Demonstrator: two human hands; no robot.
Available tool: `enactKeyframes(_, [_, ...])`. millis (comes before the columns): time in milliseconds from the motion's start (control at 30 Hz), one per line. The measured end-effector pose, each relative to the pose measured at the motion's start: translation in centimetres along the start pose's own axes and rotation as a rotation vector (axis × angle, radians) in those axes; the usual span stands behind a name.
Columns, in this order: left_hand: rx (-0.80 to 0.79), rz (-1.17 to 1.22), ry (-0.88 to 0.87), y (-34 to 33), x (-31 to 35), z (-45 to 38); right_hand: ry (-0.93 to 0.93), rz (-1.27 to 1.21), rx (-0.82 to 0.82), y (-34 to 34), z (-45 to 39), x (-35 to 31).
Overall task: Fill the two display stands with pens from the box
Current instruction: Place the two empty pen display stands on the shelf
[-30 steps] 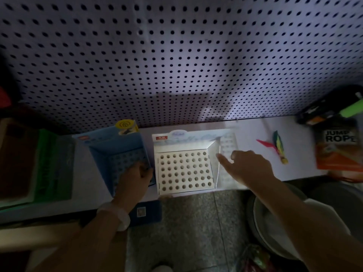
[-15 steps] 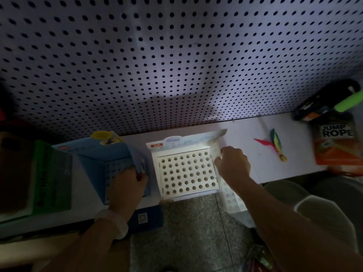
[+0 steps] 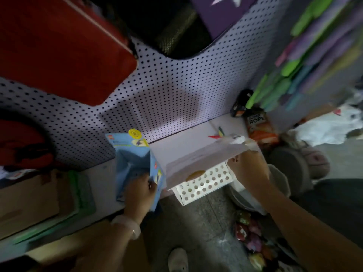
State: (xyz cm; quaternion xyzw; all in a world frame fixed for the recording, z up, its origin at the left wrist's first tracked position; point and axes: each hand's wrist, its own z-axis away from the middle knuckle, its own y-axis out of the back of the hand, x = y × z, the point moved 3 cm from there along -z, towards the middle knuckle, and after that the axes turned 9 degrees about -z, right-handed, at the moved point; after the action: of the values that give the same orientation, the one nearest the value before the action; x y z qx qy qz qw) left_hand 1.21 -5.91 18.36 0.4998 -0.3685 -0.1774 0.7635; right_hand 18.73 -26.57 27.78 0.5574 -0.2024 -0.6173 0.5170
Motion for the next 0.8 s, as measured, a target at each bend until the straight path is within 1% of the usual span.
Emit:
enactKeyframes(67, [-0.053, 0.004, -0.049, 1.8, 2.8, 2.1, -0.021, -0.005, 0.066, 3.4, 3.0, 1.1])
enactKeyframes(167, [-0.063, 0.030, -0.085, 4.1, 6.5, 5.4, -0.081, -0.036, 0.137, 7.5, 8.4, 2.9])
enactKeyframes(233, [-0.097, 0.073, -0.076, 5.7, 8.8, 7.4, -0.115, -0.075, 0.197, 9.8, 12.3, 4.6])
enactKeyframes(367, [-0.179, 0.072, -0.152, 8.0, 13.3, 12.1, -0.214, -0.172, 0.280, 13.1, 20.9, 8.8])
enactKeyframes(467, [-0.268, 0.066, -0.236, 7.2, 16.4, 17.1, -0.305, -0.317, 0.323, 13.9, 28.0, 12.5])
enactKeyframes(567, [-0.355, 0.019, -0.325, 4.4, 19.6, 22.9, -0.405, -0.320, 0.370, 14.7, 36.1, 17.2])
enactKeyframes(633, [-0.402, 0.008, -0.405, 3.0, 22.3, 28.1, -0.485, -0.318, 0.441, 15.3, 42.4, 20.7])
enactKeyframes(700, [-0.417, 0.024, -0.521, 1.6, 24.9, 33.5, -0.574, -0.339, 0.485, 15.5, 48.7, 24.4])
enactKeyframes(800, [-0.389, -0.064, -0.818, -0.5, 28.2, 41.6, -0.731, -0.401, 0.535, 14.8, 58.8, 29.8])
